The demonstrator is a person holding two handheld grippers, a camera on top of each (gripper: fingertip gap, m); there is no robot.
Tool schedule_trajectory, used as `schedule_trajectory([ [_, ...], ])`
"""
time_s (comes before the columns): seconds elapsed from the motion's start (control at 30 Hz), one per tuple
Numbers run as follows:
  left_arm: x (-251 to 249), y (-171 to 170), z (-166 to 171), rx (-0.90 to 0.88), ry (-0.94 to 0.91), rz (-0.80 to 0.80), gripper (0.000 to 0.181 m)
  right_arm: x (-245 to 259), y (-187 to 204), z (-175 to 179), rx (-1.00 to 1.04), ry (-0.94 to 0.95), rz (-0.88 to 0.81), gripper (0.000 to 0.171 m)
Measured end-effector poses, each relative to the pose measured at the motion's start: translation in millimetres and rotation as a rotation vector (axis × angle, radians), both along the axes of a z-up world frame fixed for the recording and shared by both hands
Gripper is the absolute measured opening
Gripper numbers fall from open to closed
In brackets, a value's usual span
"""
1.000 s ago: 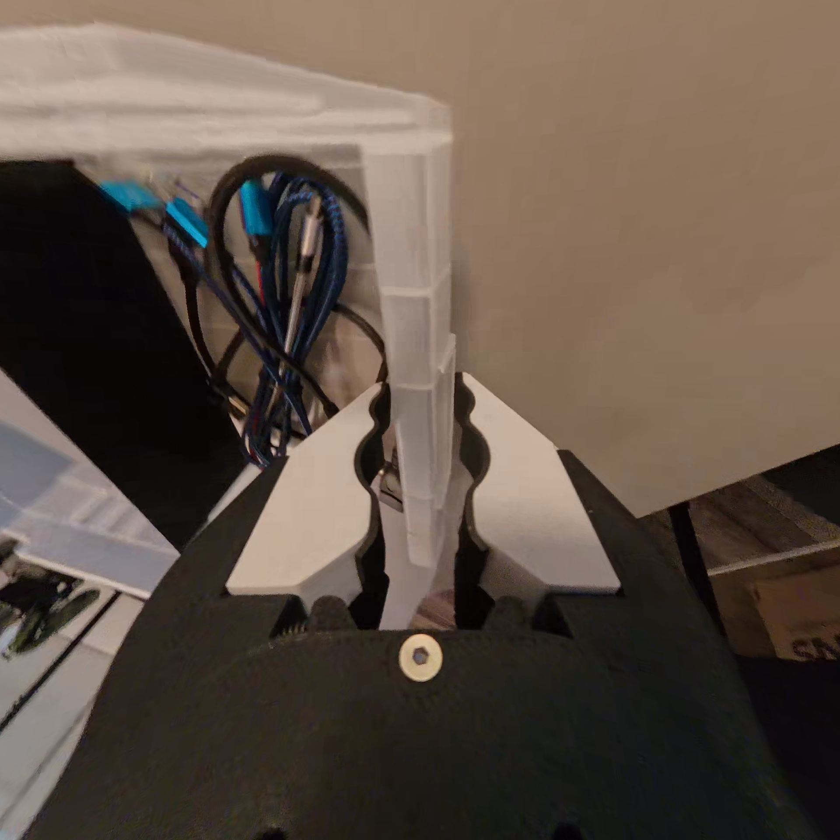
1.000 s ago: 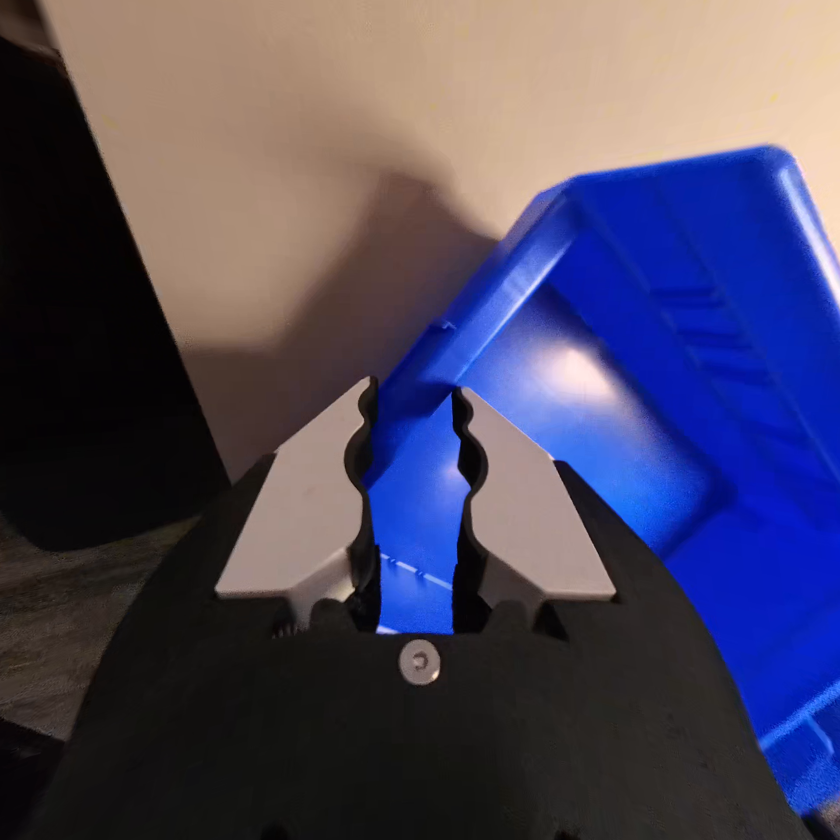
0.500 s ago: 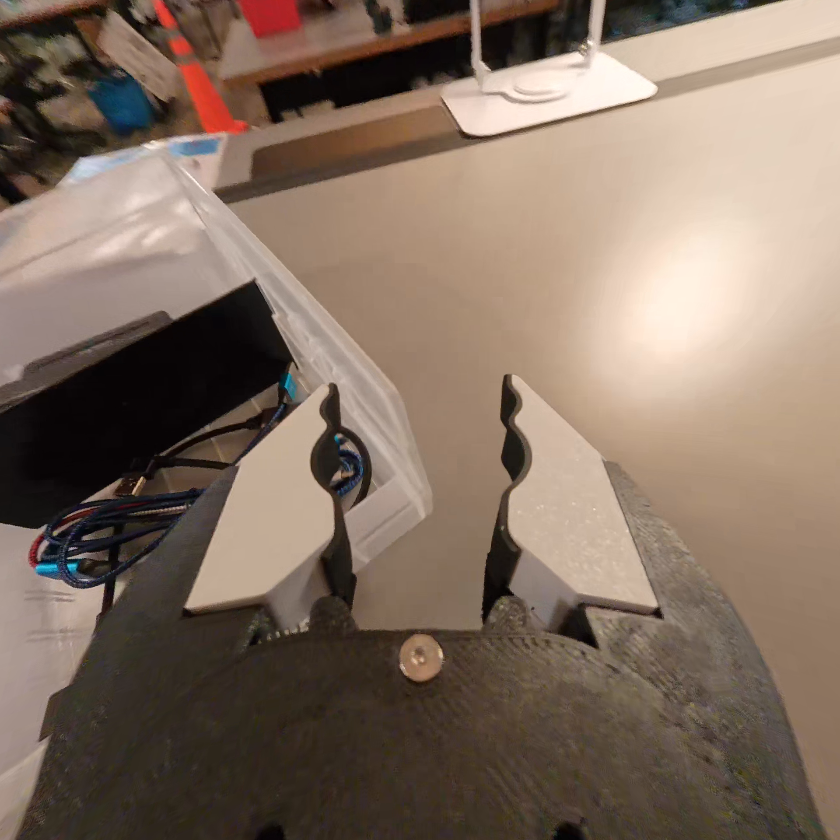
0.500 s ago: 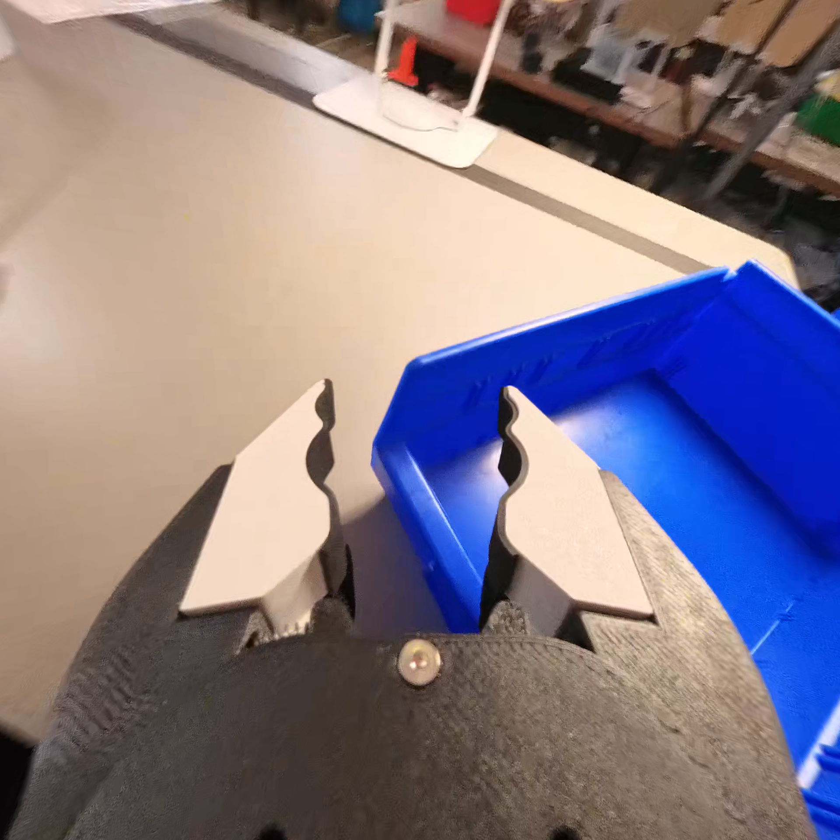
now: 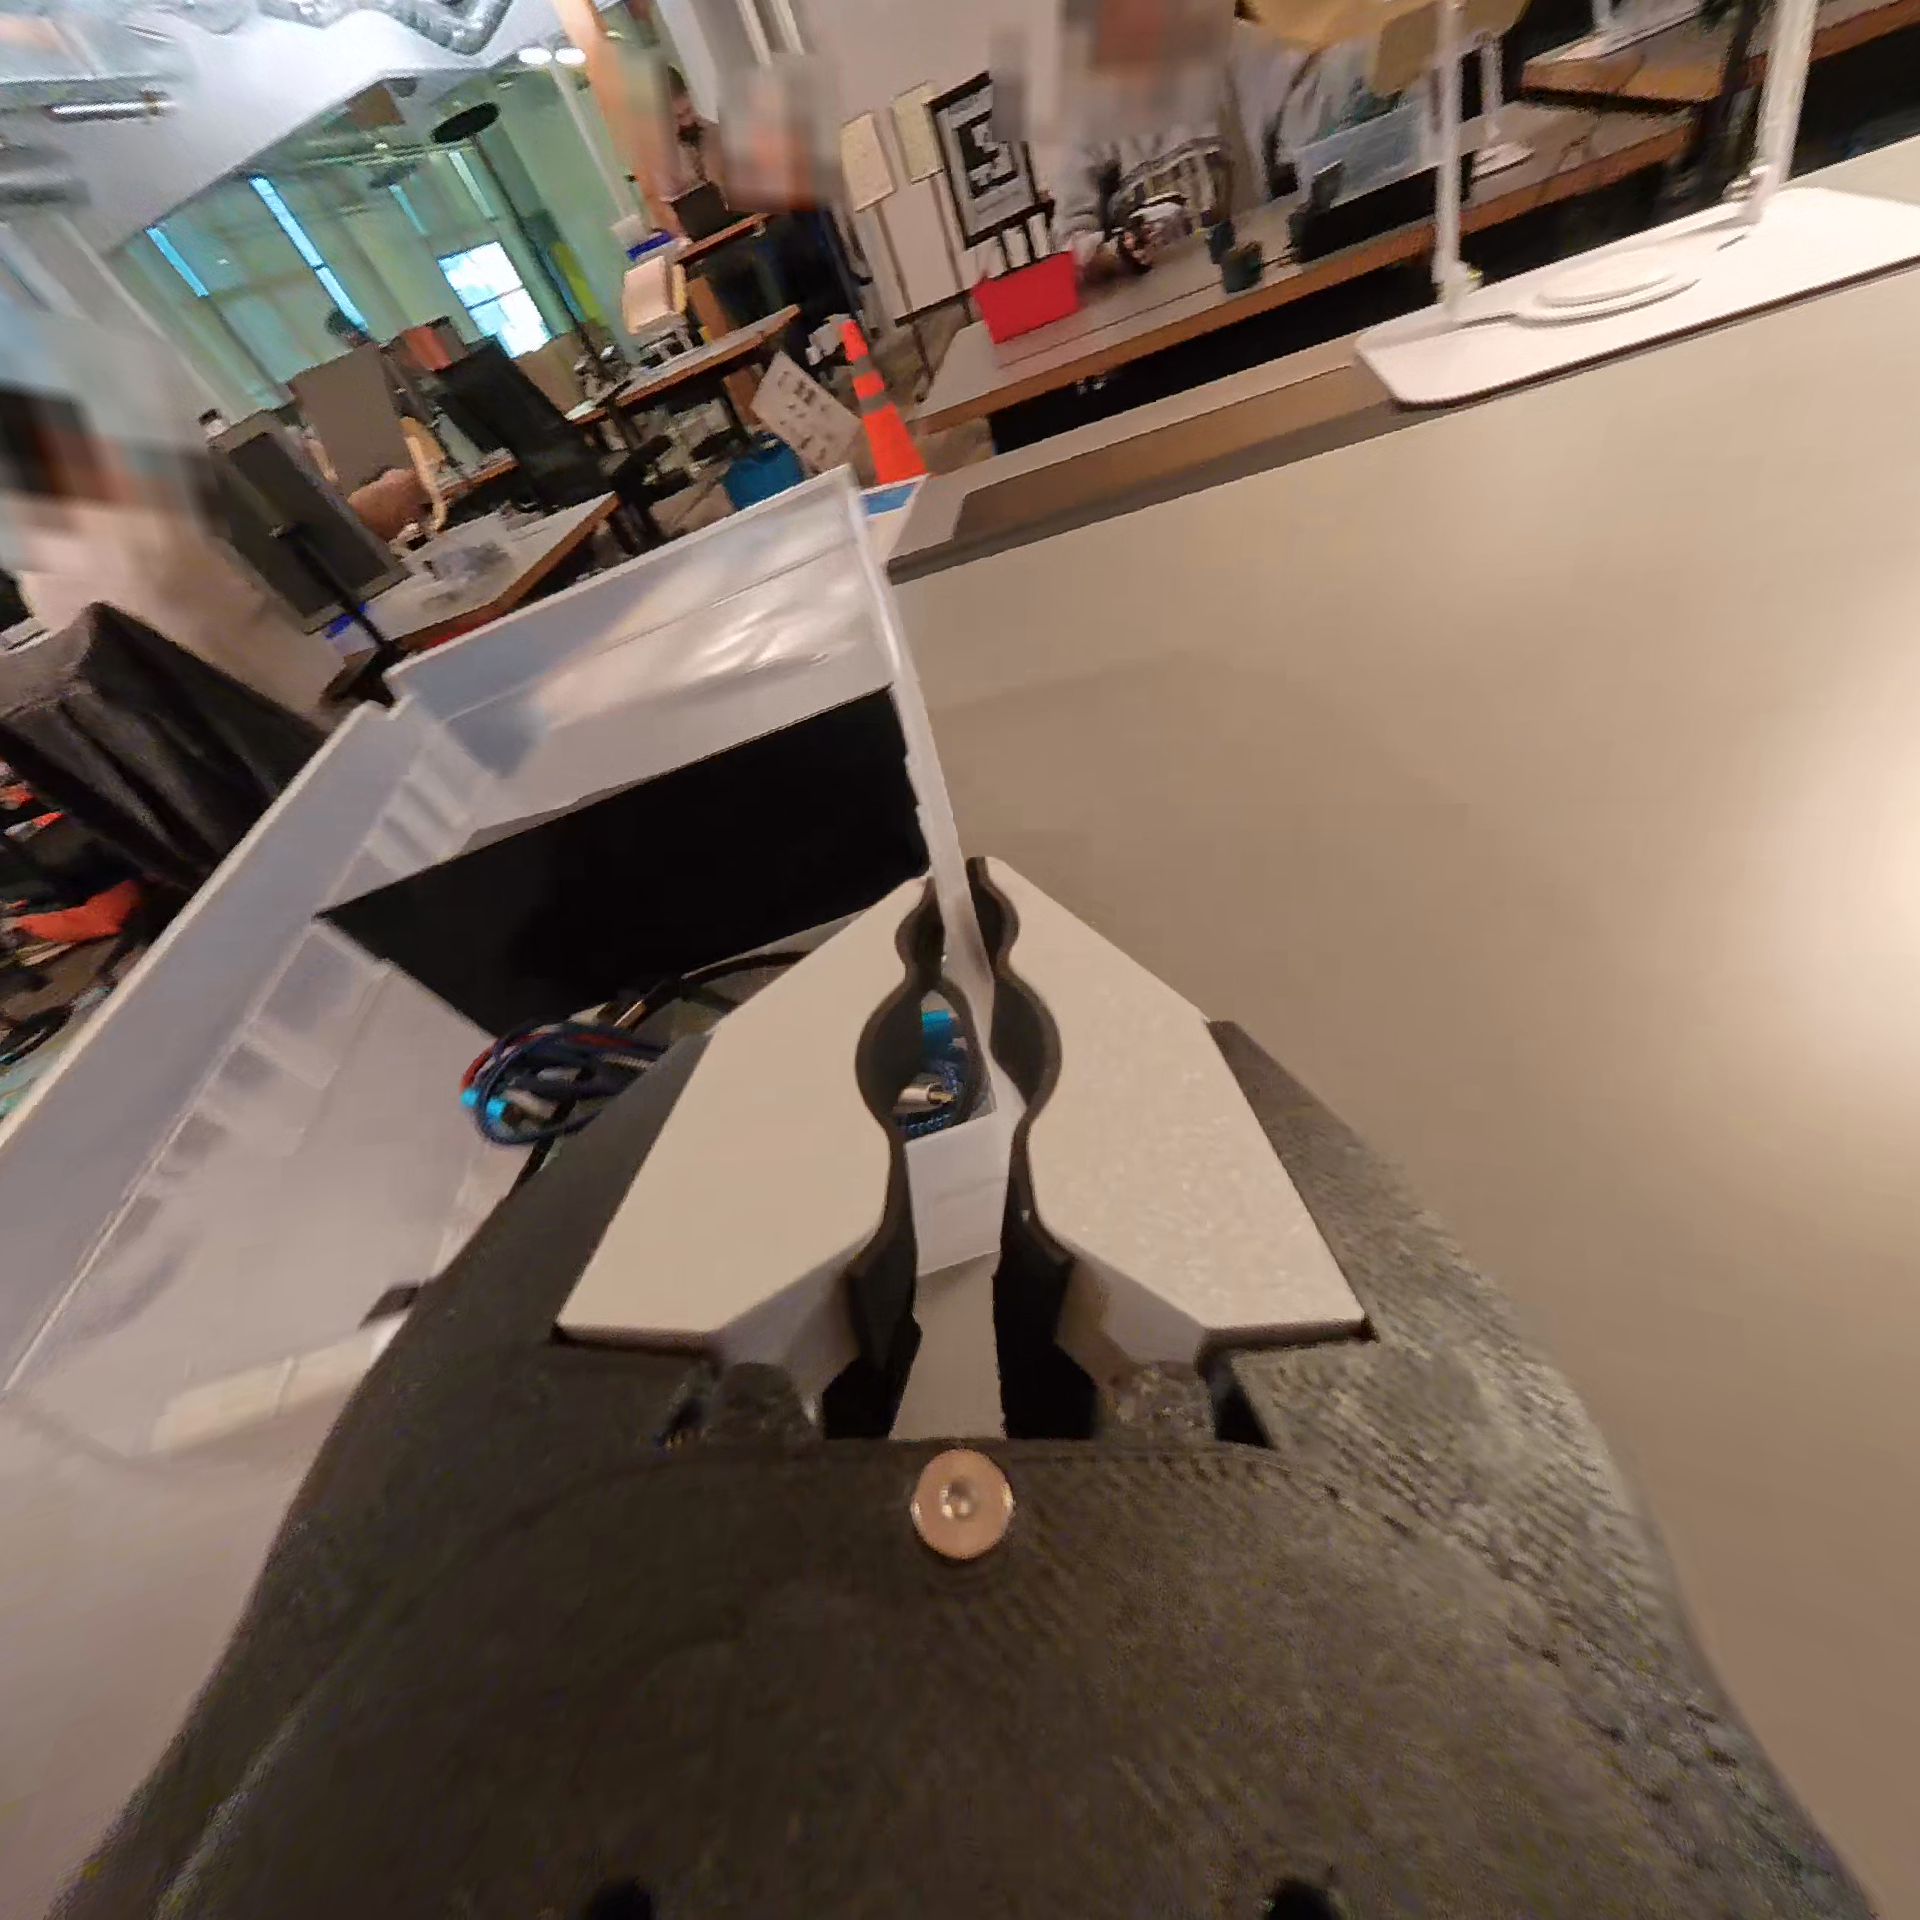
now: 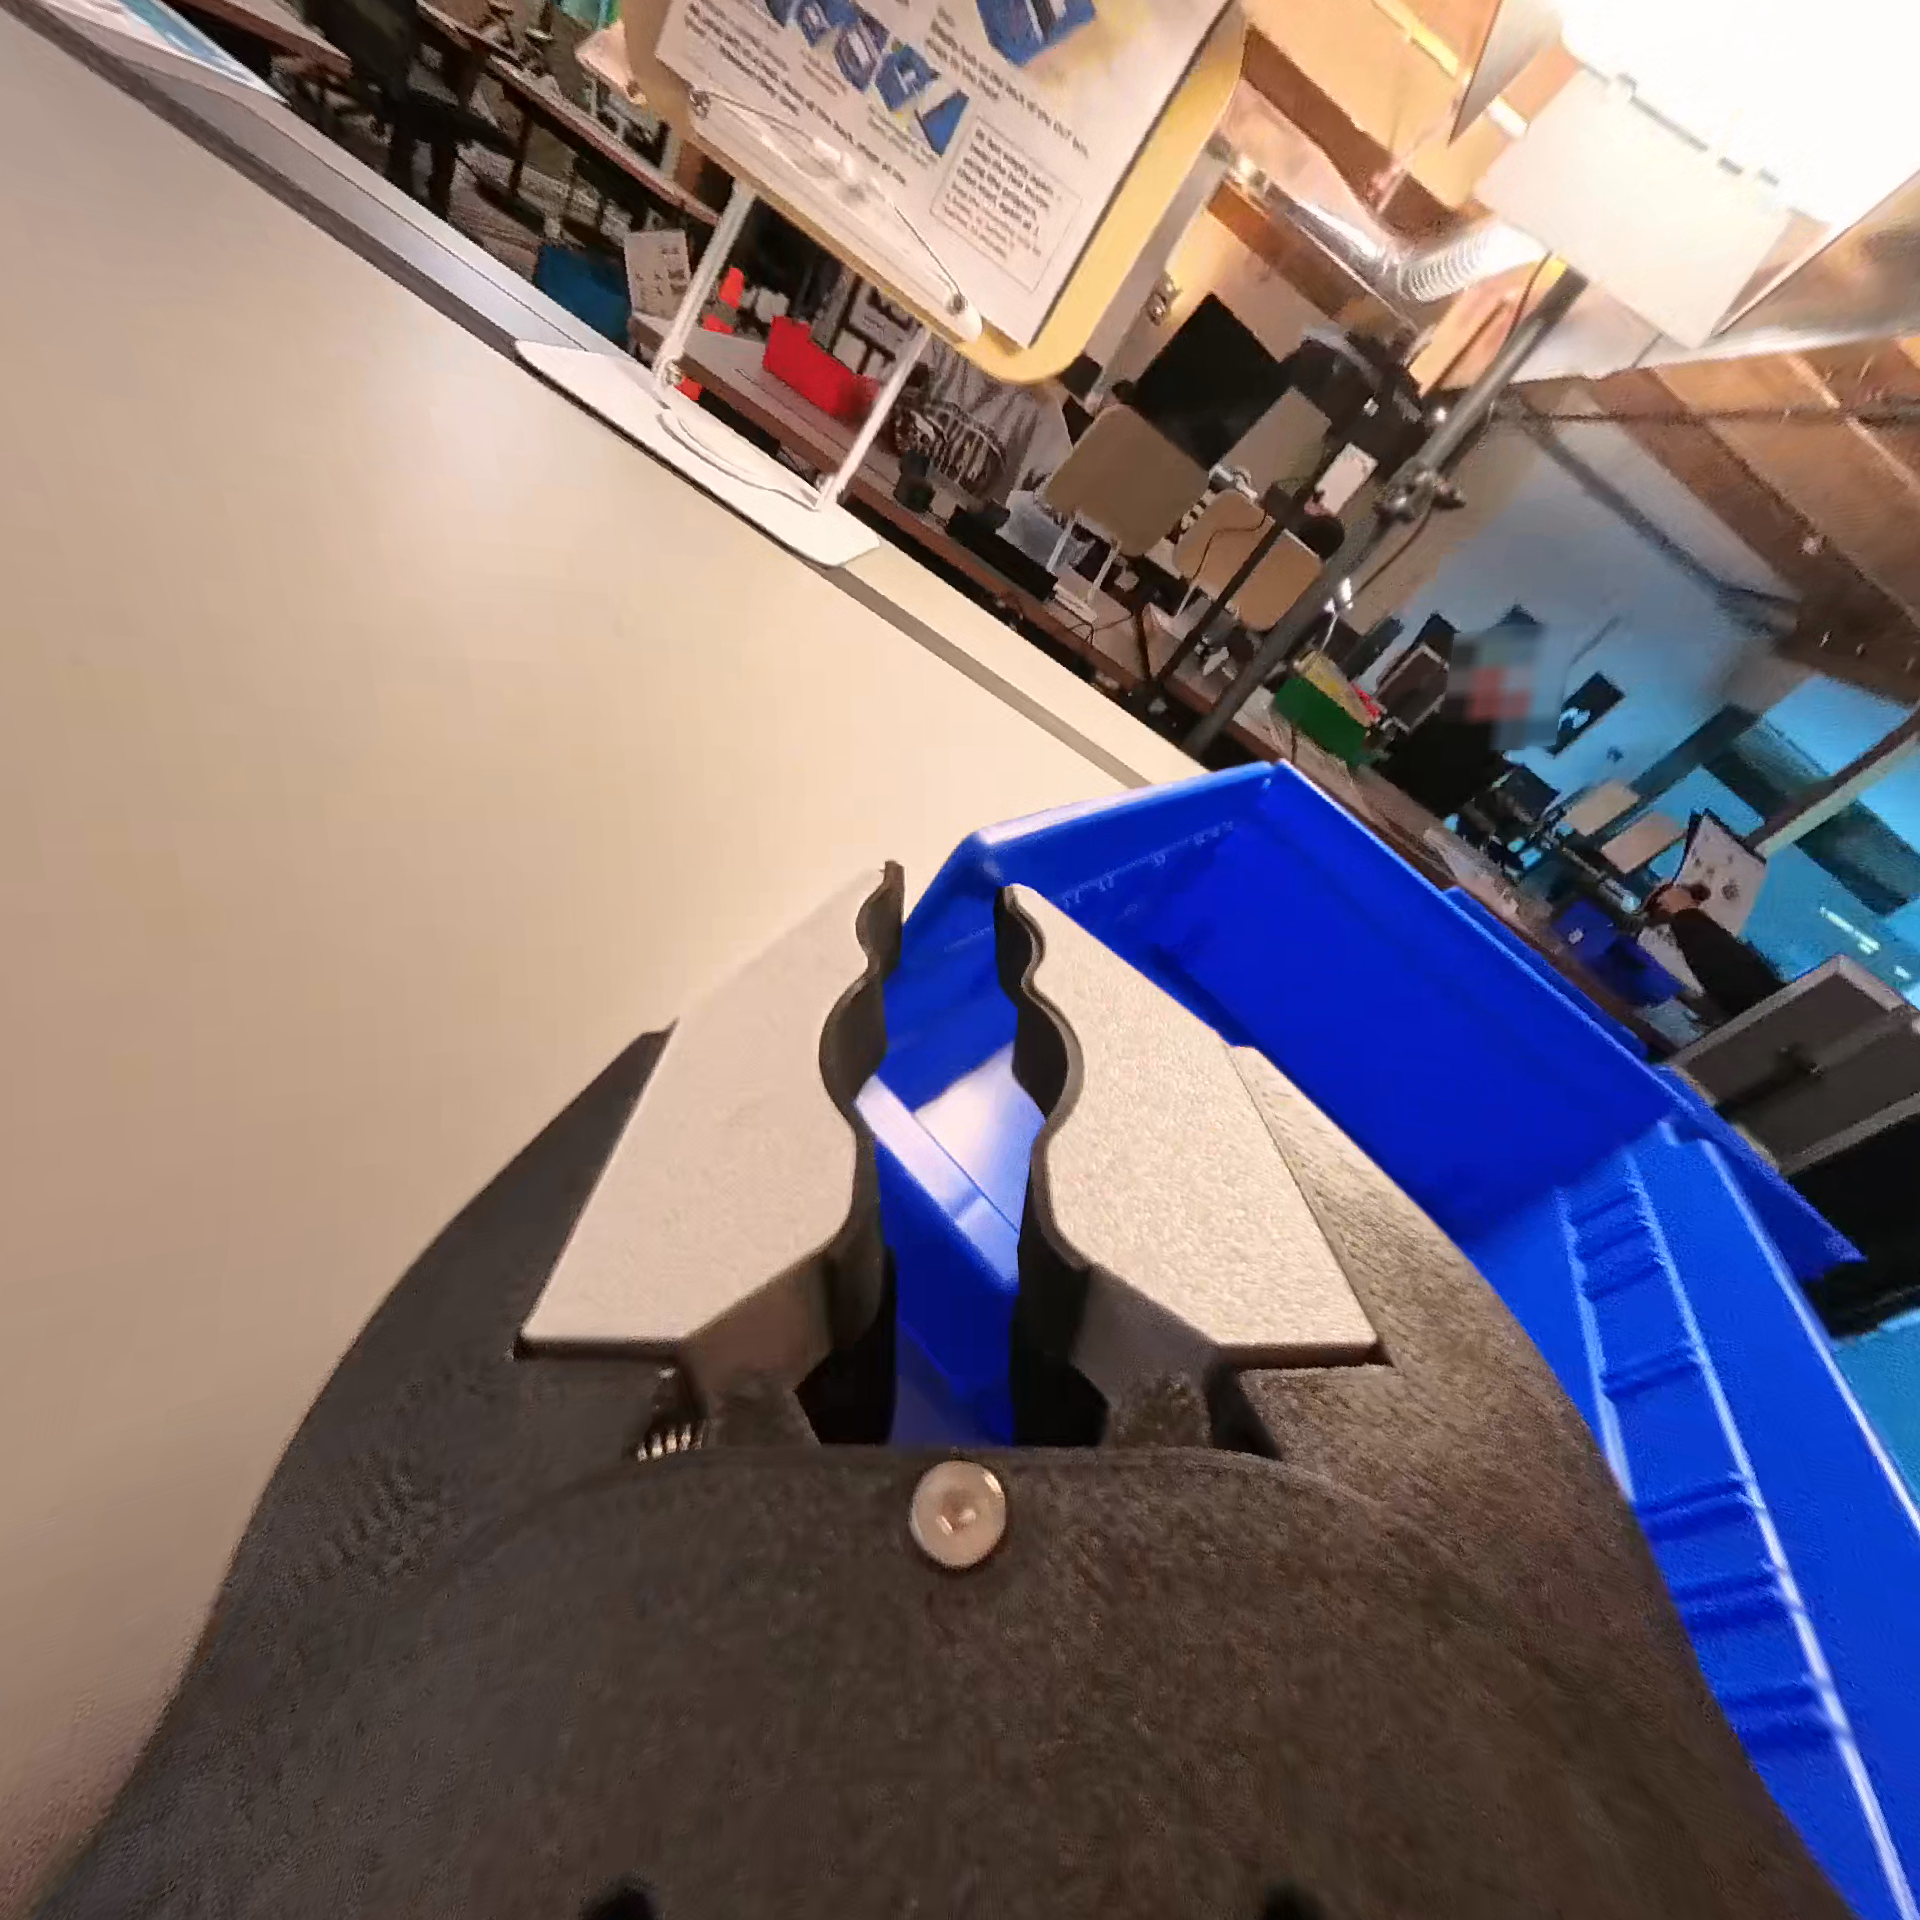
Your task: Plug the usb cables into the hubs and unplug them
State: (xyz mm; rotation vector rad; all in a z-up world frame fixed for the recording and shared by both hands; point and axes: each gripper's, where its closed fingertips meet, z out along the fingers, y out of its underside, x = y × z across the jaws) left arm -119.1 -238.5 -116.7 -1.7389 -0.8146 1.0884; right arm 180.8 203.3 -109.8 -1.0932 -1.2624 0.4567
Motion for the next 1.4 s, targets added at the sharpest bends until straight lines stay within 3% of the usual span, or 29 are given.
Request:
schedule_trajectory([
  [0.13, 2, -22, 0, 0.041, -0.017, 0.034, 0.007, 34, 12, 1, -0.026, 0.002, -0.008, 0.013],
  [0.3, -8, -22, 0, 0.042, -0.034, 0.036, 0.039, 36, 24, 4, -0.082, -0.004, -0.035, 0.025],
  [0.4, -16, -16, -5, 0.004, -0.031, 0.021, 0.037, 27, 29, -4, -0.153, -0.026, -0.061, 0.031],
  [0.57, -19, -19, -4, -0.016, 0.003, 0.049, 0.008, 26, 41, -2, -0.060, -0.036, -0.164, 0.011],
  [0.93, -23, -44, -4, -0.040, -0.034, 0.038, 0.008, 56, 65, -2, -0.069, -0.013, -0.151, 0.005],
  [1.4, -88, -85, -5, -0.043, -0.068, -0.095, 0.008, 53, 96, -3, -0.104, -0.007, -0.111, 0.004],
])
